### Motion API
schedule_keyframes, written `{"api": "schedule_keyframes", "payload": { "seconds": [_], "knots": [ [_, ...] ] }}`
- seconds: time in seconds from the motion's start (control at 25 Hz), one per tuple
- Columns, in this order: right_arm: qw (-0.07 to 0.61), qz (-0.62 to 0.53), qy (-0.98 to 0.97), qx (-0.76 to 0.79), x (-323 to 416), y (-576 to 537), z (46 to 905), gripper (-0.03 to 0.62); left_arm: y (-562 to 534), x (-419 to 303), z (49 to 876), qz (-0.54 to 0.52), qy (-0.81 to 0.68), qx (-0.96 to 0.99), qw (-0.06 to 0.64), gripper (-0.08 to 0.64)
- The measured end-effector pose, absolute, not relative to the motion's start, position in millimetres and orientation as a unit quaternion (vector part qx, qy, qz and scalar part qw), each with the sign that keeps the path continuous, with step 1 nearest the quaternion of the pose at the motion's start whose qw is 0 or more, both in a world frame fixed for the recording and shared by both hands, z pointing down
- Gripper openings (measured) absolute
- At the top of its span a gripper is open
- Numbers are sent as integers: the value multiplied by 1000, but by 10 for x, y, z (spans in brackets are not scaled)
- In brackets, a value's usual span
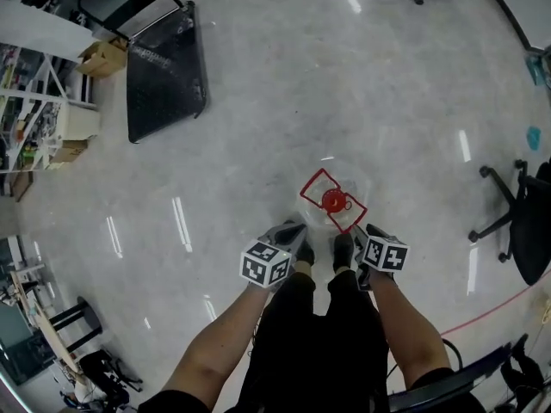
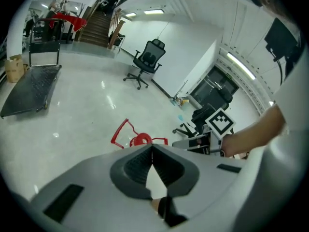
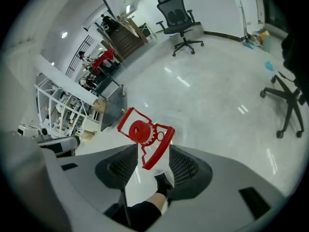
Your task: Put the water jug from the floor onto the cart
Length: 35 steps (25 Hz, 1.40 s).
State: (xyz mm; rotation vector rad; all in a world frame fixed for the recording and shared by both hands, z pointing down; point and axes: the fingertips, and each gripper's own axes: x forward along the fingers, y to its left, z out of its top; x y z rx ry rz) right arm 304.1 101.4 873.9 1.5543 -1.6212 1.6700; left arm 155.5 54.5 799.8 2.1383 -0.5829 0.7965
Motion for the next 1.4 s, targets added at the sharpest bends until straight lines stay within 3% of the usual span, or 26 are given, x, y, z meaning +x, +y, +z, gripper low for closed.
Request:
{"api": "schedule_keyframes", "payload": {
  "seconds": [0.6, 0.72, 0.8, 1.04, 1.4],
  "knots": [
    [154, 639, -512, 554, 2898, 921, 9467, 181, 531, 1452, 8653, 355, -189, 829, 388, -11],
    [126, 653, -503, 552, 2895, 886, 9497, 105, 474, 1452, 8700, 356, -186, 831, 385, -11],
    [111, 658, -501, 552, 2883, 840, 9466, 94, 428, 1406, 8693, 351, -192, 828, 393, -11],
    [101, 660, -499, 552, 2884, 556, 9262, 63, 165, 1196, 8438, 316, -248, 820, 409, -11],
    [105, 647, -562, 504, 2594, 171, 8701, 63, -197, 1045, 7697, 252, -286, 845, 376, -11]
  ]
}}
